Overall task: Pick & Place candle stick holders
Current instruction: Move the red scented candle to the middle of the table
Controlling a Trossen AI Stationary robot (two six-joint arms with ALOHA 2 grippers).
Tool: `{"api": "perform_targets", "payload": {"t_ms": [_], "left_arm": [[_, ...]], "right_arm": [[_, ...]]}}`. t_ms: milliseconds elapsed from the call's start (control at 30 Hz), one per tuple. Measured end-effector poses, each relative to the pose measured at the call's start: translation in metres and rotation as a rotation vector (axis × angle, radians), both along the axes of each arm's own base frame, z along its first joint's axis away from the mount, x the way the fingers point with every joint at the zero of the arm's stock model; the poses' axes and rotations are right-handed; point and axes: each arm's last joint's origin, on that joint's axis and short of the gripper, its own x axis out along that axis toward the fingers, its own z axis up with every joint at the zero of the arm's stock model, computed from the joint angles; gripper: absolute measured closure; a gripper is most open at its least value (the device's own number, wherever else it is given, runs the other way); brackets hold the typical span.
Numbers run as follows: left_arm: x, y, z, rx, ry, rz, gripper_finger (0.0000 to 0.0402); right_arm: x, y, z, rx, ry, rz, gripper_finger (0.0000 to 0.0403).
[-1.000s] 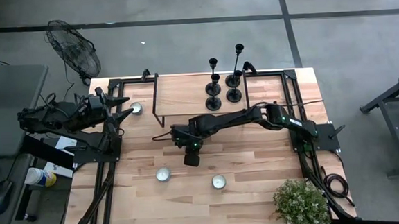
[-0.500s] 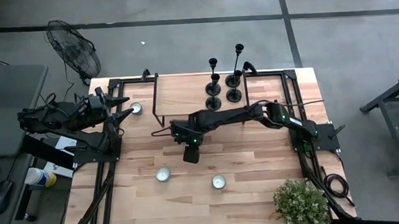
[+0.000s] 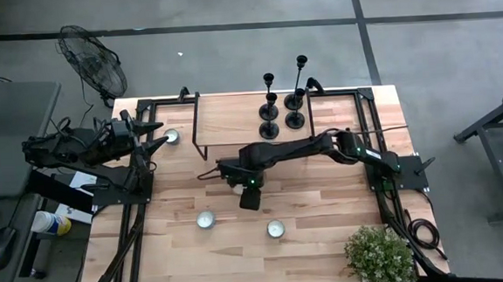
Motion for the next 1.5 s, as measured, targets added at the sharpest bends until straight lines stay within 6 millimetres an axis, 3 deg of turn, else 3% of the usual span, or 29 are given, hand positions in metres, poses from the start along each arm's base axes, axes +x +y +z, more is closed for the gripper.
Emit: {"api": "perform_targets", "payload": {"t_ms": [267, 500, 1033, 1233, 1500], "left_arm": [[0.0, 0.0, 0.0, 0.0, 0.0, 0.0, 0.0191], [0.0, 0.0, 0.0, 0.0, 0.001, 0.0, 0.0191], [0.0, -0.001, -0.002, -0.019, 0.017, -0.025, 0.0191], [0.0, -0.001, -0.002, -0.025, 0.014, -0.025, 0.0191], [0.0, -0.001, -0.003, -0.041, 0.013, -0.02, 0.0191]], "right_arm": [[-0.013, 0.02, 0.017, -0.131, -0.023, 0.021, 0.0284], [-0.034, 0.032, 0.008, -0.134, 0.006, -0.027, 0.0284], [-0.113, 0.089, 0.002, -0.005, -0.084, -0.243, 0.0284], [-0.126, 0.114, -0.01, 0.001, -0.074, -0.241, 0.0284], [-0.126, 0.116, -0.011, -0.005, -0.088, -0.388, 0.0284]]}}
